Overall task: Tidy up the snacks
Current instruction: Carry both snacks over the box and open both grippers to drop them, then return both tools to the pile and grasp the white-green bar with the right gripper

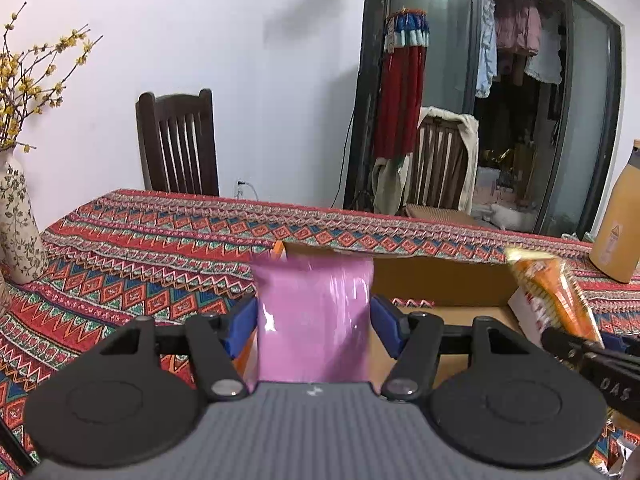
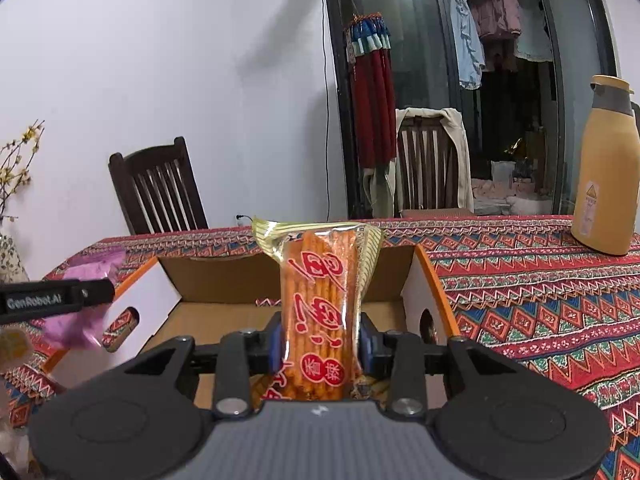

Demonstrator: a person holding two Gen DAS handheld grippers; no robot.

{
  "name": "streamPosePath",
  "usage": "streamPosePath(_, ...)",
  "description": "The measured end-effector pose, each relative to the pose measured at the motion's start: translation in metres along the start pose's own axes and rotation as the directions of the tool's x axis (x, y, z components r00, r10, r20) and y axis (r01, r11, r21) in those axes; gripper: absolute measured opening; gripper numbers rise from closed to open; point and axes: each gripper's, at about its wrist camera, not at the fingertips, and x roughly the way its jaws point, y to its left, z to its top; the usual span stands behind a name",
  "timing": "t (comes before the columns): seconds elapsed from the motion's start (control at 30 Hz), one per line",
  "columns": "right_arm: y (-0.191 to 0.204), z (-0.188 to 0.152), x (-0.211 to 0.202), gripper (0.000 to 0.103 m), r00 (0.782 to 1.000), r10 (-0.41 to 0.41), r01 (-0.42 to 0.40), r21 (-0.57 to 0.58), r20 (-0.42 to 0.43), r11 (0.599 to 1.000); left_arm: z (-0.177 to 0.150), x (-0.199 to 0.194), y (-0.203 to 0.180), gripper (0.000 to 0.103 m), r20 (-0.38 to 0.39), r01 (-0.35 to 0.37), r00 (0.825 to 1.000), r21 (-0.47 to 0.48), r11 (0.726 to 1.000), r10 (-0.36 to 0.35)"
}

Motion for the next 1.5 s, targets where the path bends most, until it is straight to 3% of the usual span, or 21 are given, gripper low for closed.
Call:
streamPosePath(0.03,-0.001,0.0,0.0,0.048,1.0,-0.004,0.004,0.0,0.0,1.0,0.001,-0.001,0.0,0.072,0.007,0.004,1.0,-0.002,1.0,-0.004)
streamPosePath(0.07,-0.001,0.0,-0.001,0.051,1.0,-0.007,0.007,0.003,0.001,1.0,0.0,-0.003,0.0,0.082,0.019,0.002,1.0,-0.005,1.0,-0.002)
streamPosePath(0.13,-0.003,0.0,-0.006,0.078,1.0,-0.01,0.01,0.015,0.015,1.0,0.001,-0.009,0.0,0.098,0.05,-0.006,0.999,-0.009,1.0,0.006)
streamPosePath(0.2,-0.004,0.0,-0.011,0.099,0.999,-0.021,0.02,0.028,0.042,0.999,0.0,-0.016,0.002,0.103,0.082,-0.004,0.997,-0.022,1.0,0.006)
streamPosePath(0.23,-0.004,0.001,-0.014,0.103,0.998,-0.03,0.028,0.035,0.055,0.999,0.001,-0.019,0.002,0.103,0.087,0.003,0.996,-0.025,1.0,-0.001)
streamPosePath(0.77,-0.006,0.004,-0.04,0.103,0.991,-0.047,0.041,0.054,0.128,0.998,0.008,-0.045,0.003,0.103,0.161,0.016,0.987,-0.036,0.999,-0.01)
streamPosePath(1.13,0.008,0.008,-0.111,0.103,0.967,-0.044,0.048,-0.008,0.25,0.999,0.013,-0.085,0.009,0.103,0.167,0.074,0.984,-0.031,0.997,-0.068)
streamPosePath(1.5,0.014,-0.031,-0.163,0.103,0.972,-0.03,0.043,-0.052,0.234,0.998,-0.017,-0.131,0.029,0.103,0.176,0.086,0.981,0.013,0.996,-0.087)
